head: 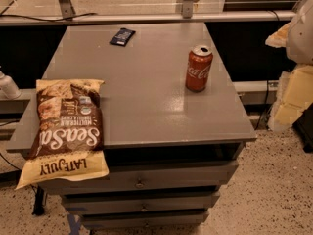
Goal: Move coke can near rxbar blueberry
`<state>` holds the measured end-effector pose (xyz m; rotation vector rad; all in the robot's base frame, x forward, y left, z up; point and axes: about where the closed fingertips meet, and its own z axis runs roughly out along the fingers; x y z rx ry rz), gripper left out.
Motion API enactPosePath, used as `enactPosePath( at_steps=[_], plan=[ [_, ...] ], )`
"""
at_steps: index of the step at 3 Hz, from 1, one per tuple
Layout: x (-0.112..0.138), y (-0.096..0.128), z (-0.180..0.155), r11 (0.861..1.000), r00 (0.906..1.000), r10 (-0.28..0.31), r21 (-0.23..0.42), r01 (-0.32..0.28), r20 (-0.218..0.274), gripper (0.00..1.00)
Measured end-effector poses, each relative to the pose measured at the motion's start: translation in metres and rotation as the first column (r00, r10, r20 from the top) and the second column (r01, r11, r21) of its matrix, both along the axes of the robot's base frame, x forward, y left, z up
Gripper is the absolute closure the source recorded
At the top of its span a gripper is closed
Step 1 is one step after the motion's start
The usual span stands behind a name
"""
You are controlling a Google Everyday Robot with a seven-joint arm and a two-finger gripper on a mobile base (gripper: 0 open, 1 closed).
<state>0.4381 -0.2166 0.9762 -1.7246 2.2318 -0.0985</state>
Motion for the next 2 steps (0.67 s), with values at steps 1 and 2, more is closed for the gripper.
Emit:
enactPosePath(
  at_steps=[1,2],
  plan=[
    [0.0000,0.0000,0.0000,1.000,1.0000,0.000,0.000,0.000,0.000,0.00],
    [0.0031,-0.0032,0.0024,1.000,0.9997,0.007,0.028,-0.007,0.022,0.00]
  ],
)
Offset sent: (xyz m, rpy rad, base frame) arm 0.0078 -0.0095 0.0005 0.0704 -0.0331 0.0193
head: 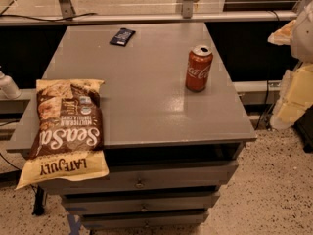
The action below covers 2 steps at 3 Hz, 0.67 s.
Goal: Move coke can near rxbar blueberry
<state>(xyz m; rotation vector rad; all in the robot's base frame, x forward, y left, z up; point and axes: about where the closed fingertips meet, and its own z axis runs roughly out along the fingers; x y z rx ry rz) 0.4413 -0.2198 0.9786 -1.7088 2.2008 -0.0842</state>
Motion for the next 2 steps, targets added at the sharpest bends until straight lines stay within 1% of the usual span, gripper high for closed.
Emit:
enactPosePath(
  at_steps=[1,2],
  plan=[
    [0.018,-0.014,-0.008,0.996,0.9989,-0.011,0.086,0.007,0.046,0.00],
    [0.055,-0.014,-0.020,0.978,0.9921,-0.010,0.209,-0.017,0.125,0.00]
  ],
)
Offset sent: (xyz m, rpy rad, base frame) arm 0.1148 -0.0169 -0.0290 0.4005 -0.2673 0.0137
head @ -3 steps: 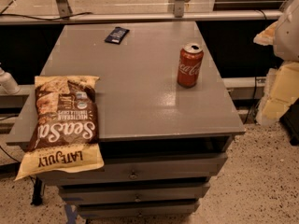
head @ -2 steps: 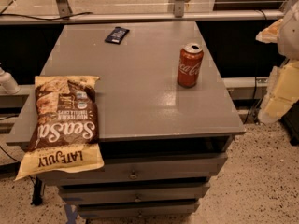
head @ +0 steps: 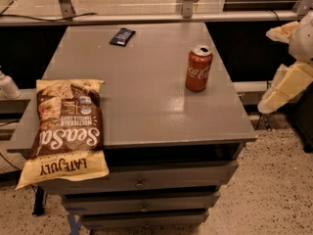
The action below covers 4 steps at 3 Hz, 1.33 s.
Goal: Move coke can near rxbar blueberry
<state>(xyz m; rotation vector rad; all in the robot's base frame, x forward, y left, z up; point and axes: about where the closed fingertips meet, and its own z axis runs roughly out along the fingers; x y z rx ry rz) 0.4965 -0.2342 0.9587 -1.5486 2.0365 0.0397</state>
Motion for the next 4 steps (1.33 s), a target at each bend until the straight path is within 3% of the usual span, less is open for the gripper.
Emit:
enactPosePath(
  at_steps=[1,2,3,4],
  plan=[
    [0.036,0.011,-0.014,0.991,0.9967,0.003,0.131,-0.014,0.081,0.00],
    [0.067,0.025,-0.030,0.966,0.9913,-0.011,0.256,-0.023,0.131,0.00],
    [0.095,0.039,-0.047,0.918,0.9880,-0.040,0.396,-0.022,0.149,0.00],
    [0.116,0.048,-0.069,0.857,0.9884,-0.069,0.516,-0.011,0.135,0.00]
  ],
)
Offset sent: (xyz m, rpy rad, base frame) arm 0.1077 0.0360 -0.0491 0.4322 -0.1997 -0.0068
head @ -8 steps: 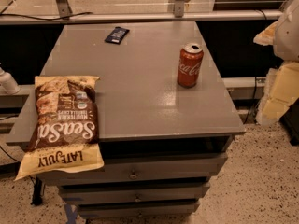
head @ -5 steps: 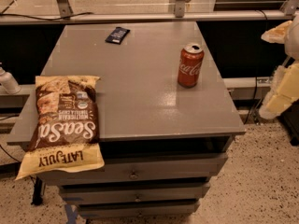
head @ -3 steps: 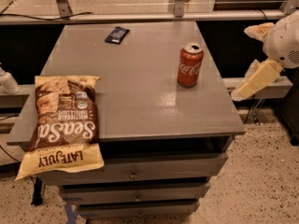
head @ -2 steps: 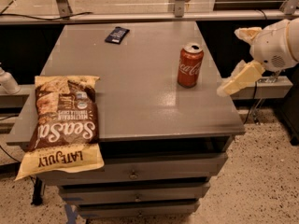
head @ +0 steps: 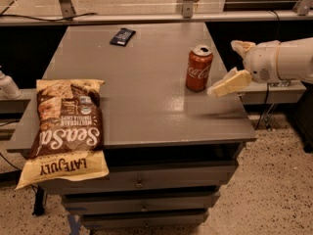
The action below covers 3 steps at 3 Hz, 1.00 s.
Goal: Move coke can near rxbar blueberry
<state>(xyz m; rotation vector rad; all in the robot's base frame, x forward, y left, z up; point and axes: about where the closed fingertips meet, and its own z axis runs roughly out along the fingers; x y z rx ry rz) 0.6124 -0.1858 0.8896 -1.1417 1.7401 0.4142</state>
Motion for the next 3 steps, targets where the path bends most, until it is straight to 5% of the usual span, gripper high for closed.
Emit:
enactPosePath(
  at_steps=[2,3],
  plan=[
    [0.032,0.033,-0.023,0.976,0.9988,-0.004,0.216,0.015,-0.049,0.00],
    [0.040,0.054,-0.028,0.959,0.9967,0.013,0.283,0.010,-0.080,0.18]
  ],
)
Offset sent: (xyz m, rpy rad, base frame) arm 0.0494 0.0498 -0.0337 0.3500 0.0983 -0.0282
